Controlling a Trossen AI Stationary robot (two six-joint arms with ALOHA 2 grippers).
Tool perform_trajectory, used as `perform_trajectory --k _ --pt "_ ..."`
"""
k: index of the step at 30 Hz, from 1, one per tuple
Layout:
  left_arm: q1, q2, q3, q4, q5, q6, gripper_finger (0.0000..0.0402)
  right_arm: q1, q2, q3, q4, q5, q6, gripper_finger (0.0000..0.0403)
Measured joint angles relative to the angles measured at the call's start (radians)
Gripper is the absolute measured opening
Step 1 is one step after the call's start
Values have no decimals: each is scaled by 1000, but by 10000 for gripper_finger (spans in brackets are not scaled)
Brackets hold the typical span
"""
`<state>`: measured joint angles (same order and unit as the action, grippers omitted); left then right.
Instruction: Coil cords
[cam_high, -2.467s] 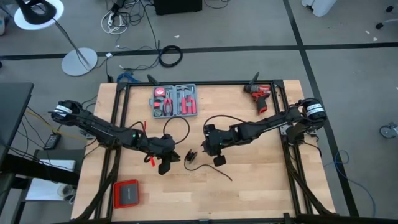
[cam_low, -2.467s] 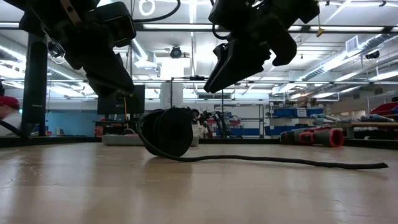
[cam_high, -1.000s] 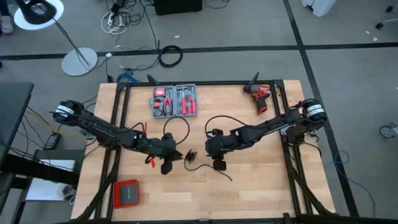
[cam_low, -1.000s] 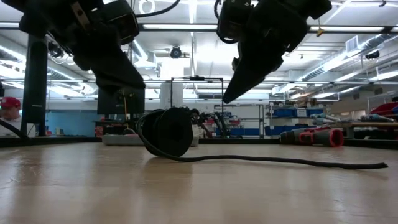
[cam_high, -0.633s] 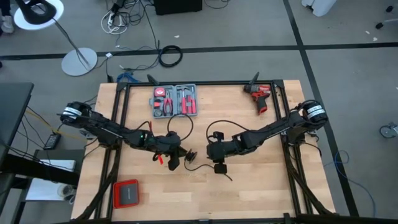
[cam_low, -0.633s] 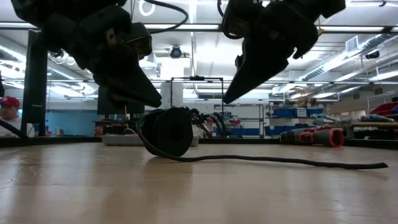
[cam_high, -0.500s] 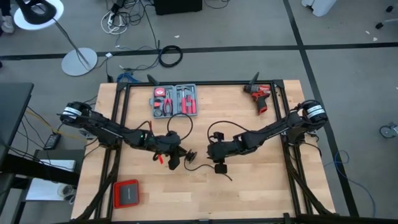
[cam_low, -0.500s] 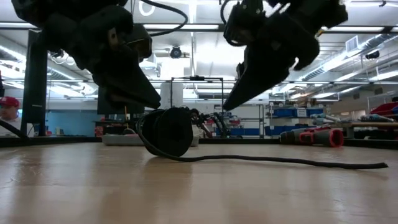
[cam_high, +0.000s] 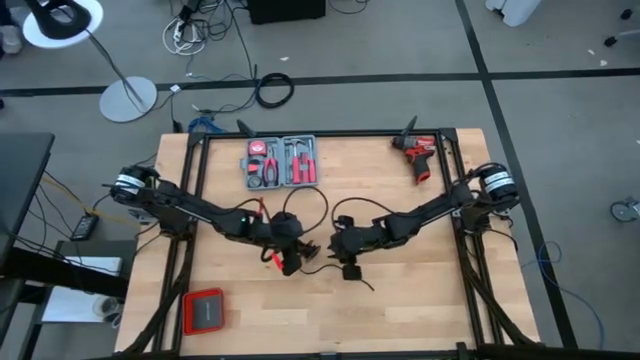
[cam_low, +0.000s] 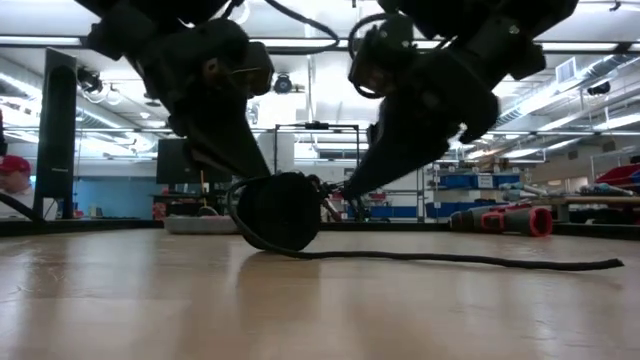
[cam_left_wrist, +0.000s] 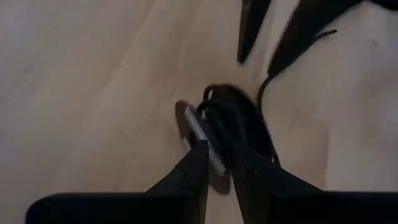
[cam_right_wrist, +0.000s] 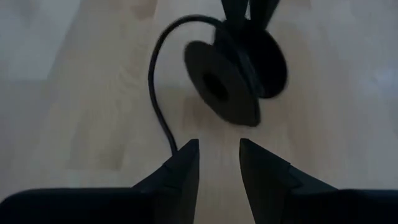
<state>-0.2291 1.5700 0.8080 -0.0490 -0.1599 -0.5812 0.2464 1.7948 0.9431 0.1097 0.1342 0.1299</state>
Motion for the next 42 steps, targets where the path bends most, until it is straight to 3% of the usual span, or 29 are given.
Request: perform_trajectory --k 17,23,27,35,42 --pt "1 57 13 5 -20 23 72 8 72 -1 94 -33 -4 114" --pt "0 57 13 -4 -21 27 72 8 66 -1 -51 -31 26 114" --pt "0 57 13 -11 -21 29 72 3 64 1 -111 23 42 114" --pt "0 57 13 -9 -33 31 72 -22 65 -1 -2 84 17 114" --pt "0 56 13 -7 -83 34 72 -9 68 -1 61 73 -1 114"
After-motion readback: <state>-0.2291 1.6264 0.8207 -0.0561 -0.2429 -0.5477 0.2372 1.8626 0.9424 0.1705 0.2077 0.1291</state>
